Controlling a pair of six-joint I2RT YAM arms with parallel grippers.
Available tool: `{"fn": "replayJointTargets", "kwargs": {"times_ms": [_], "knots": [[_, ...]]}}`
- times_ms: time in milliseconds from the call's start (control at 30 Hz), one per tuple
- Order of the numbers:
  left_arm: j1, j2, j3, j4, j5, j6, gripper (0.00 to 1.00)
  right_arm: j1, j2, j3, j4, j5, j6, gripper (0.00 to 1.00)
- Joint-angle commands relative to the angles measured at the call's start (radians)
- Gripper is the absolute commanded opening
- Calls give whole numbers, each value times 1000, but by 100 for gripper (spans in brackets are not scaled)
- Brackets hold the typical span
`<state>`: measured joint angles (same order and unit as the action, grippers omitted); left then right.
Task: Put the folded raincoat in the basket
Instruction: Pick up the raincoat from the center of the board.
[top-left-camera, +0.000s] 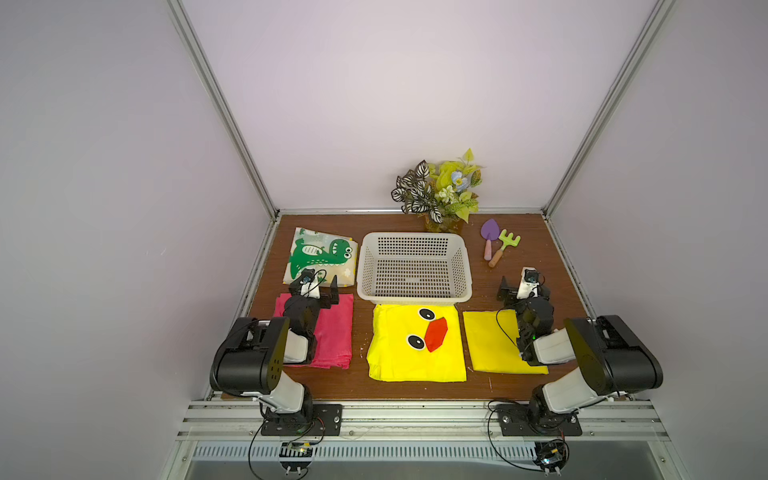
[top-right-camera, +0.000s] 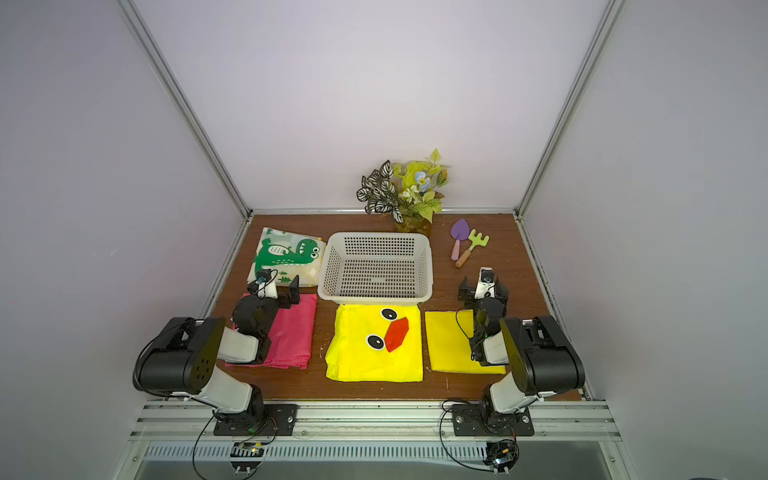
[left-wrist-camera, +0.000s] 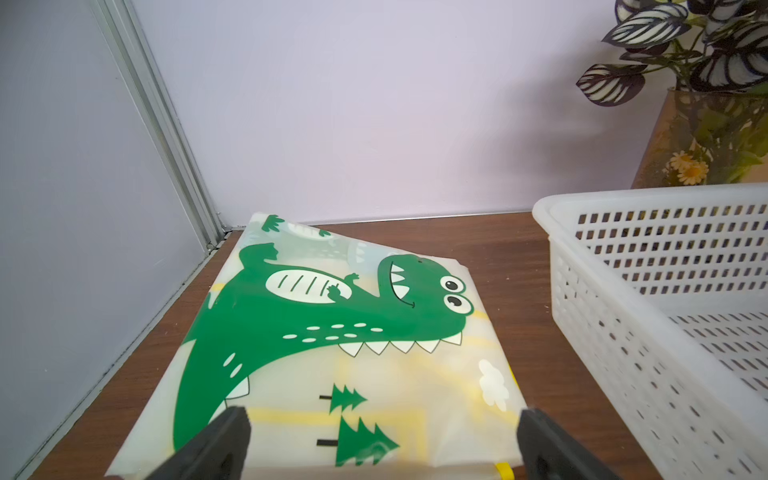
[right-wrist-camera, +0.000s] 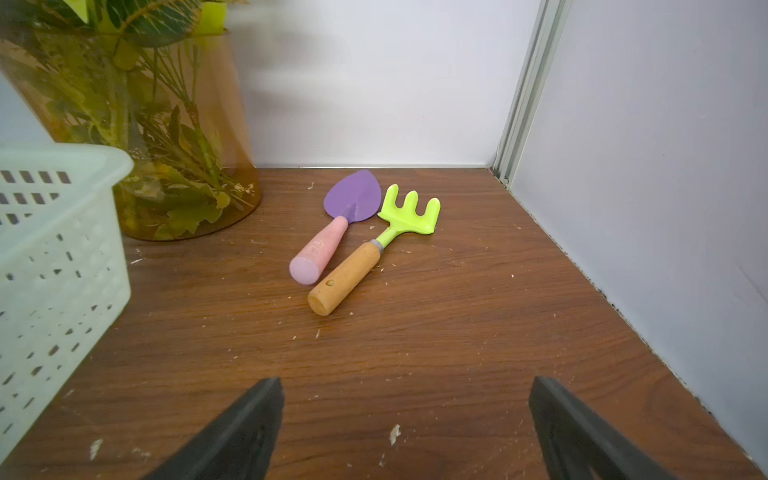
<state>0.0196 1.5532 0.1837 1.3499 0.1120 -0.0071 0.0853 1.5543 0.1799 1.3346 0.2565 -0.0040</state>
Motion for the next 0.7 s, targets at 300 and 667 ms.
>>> {"fn": "replayJointTargets", "kwargs": {"times_ms": [300, 667], "knots": [[6, 1, -5, 23, 8, 12, 99, -1, -8, 18, 28, -3, 9, 100], [1, -10, 16, -22, -114, -26, 99, -1, -14, 15, 39, -2, 7, 99]]}}
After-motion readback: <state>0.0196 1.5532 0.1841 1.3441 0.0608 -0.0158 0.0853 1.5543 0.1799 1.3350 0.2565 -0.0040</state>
